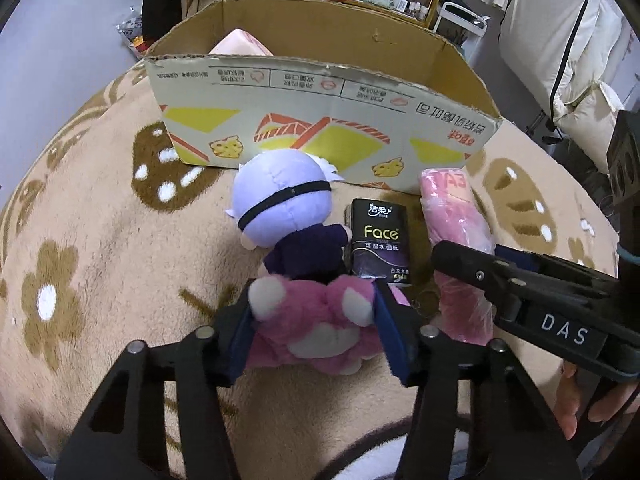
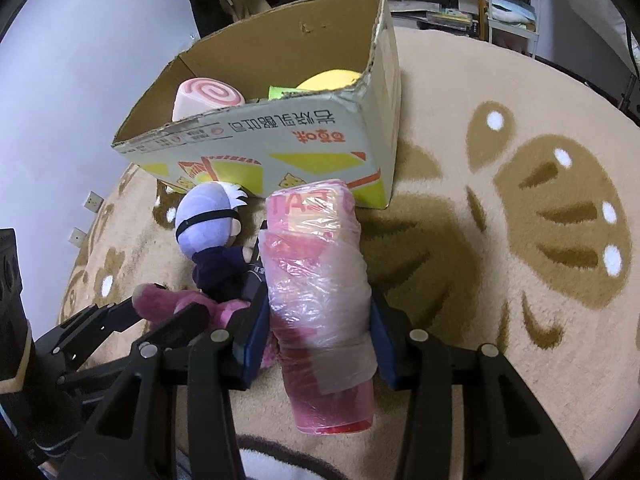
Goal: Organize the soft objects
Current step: 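Grasp the pink fluffy plush with the left tool while the right tool grasps the plastic-wrapped pink roll, then lift the pink plush and wrapped roll with both tools over the box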
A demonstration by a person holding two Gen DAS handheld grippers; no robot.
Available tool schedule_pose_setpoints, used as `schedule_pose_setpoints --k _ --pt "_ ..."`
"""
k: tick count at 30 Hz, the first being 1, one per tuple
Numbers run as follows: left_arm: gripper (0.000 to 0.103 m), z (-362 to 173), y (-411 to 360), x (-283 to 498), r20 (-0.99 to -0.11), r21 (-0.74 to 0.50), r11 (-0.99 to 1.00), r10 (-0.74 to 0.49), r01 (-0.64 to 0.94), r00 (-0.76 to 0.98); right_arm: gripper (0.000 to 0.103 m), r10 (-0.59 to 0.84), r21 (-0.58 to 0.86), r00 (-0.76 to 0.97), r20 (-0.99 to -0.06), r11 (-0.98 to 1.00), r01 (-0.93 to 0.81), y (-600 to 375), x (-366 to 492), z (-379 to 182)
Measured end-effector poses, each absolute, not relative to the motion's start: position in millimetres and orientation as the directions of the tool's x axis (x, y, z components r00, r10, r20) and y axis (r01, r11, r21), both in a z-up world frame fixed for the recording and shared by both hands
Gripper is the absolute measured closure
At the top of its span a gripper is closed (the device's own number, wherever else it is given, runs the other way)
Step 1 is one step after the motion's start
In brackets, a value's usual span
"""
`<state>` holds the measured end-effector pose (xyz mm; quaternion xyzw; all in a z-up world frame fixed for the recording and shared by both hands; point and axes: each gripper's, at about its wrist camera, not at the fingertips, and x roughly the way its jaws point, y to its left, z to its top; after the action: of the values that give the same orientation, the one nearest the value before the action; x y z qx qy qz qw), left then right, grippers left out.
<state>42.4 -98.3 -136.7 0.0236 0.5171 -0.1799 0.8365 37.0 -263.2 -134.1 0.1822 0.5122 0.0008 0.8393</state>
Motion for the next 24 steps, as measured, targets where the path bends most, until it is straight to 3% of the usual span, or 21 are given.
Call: schedule_pose_setpoints --k 7,19,24 --pt "0.056 -135.4 -99.6 39.9 -0.871 -0.145 0.931 -0.281 0.336 0.403 0.055 0.185 0.312 0.486 -0.854 0.930 0.193 -269.5 30.6 -129.0" --pt "0.040 -144.5 -106.5 35.9 -0.889 -0.085 0.931 -0.232 0.355 0.394 0.055 0.185 0.308 0.480 -0.858 0.932 0.191 -267.9 29.9 -129.2" --pt "0.045 -145.0 -111.6 31.7 -0.884 -0.043 0.924 -0.212 0.379 0.417 0.055 0.183 0.304 0.484 -0.856 0.935 0.185 -265.7 30.5 -127.9"
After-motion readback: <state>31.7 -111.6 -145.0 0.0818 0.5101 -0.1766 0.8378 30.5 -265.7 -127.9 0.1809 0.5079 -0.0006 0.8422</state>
